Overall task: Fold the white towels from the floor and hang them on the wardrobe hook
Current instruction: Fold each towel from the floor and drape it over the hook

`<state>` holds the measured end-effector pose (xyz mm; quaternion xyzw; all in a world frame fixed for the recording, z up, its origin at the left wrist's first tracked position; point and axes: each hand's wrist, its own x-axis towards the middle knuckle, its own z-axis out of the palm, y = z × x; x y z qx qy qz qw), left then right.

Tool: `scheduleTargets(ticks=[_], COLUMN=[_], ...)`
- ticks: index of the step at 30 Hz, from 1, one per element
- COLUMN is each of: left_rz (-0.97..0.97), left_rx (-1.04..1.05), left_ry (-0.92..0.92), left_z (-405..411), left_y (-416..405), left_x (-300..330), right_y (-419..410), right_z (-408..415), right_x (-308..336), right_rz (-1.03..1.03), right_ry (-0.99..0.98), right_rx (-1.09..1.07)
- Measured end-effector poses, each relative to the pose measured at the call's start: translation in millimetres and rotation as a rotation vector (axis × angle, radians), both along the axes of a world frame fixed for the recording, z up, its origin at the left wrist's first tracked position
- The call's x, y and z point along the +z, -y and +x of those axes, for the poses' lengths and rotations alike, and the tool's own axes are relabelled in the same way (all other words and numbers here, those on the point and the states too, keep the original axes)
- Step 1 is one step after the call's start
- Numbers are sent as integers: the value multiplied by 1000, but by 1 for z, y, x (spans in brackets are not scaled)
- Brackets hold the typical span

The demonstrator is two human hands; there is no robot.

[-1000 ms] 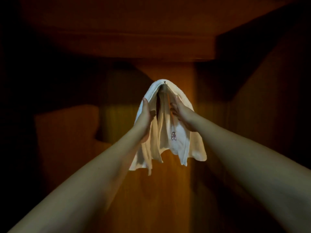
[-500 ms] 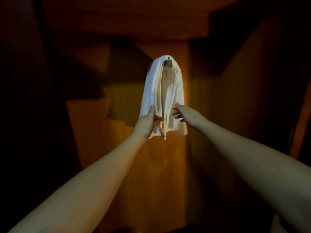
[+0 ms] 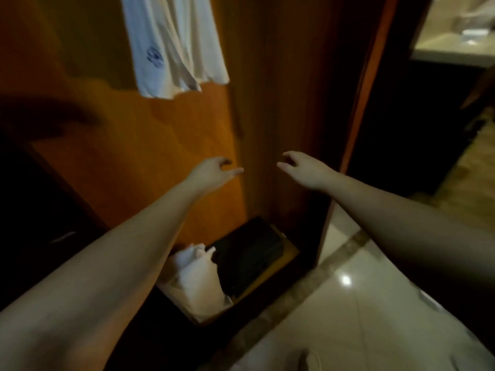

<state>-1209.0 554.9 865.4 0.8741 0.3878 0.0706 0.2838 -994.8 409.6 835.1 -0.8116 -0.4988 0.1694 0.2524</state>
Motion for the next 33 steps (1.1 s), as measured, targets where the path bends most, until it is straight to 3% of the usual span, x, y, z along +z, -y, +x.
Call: scheduleTargets(ticks=[7,14,27,33], left_rz=[-87,-265,-427,-454], left_rx=[-265,-373,-493,-495], left_ry=[-99,-177,-455,-513], left_z=[57,139,323,413], left_y=[56,139,280,324], left_x=[-108,-198,-316,-358], right_y=[116,232,386,439], right_z=[8,26,151,231], right_x=[-119,-216,-326,-362], right_rz=[-101,-237,-343,-433], right_ry=[-111,-276,-667,-739], right_rx=[-232,-472,-809,-862])
